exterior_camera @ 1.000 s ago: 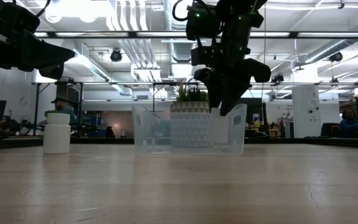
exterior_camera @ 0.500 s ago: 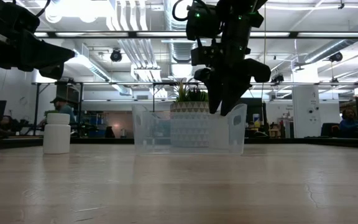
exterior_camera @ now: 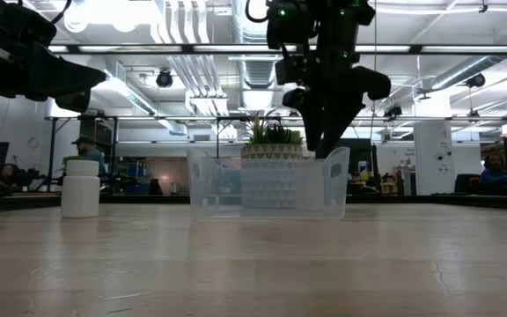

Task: Pick and place pill bottles into a basket
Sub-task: Put the white medicine bottle into the transparent bin

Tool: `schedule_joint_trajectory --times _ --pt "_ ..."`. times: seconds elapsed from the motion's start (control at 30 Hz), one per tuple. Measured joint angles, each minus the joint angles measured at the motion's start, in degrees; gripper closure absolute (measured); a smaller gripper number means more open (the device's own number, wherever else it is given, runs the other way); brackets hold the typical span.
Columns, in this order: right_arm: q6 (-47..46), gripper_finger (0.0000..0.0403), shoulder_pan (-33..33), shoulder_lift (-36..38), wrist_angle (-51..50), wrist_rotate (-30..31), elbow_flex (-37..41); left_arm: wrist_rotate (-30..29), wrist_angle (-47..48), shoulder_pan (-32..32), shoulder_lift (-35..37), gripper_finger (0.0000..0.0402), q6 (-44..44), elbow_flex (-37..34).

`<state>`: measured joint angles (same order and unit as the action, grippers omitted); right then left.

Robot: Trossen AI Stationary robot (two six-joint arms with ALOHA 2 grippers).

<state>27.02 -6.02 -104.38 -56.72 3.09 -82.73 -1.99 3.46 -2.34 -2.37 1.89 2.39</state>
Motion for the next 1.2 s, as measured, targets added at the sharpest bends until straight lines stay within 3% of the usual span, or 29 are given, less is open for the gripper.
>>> schedule_joint_trajectory --times 0.37,0.73,1.2 --pt "-5.7 0.0218 5.6 0.1 -10.2 -0.6 -5.6 0.0 0.0 0.0 0.0 0.0389 0.0 0.0" --pt "-15.3 0.0218 14.3 0.2 -16.3 -7.6 -6.0 0.0 0.0 0.0 0.0 0.0389 0.0 0.0" --pt "-26.5 0.0218 27.3 5.5 -14.8 -7.7 -4.1 0.0 0.0 0.0 0.0 0.0389 0.0 0.0"
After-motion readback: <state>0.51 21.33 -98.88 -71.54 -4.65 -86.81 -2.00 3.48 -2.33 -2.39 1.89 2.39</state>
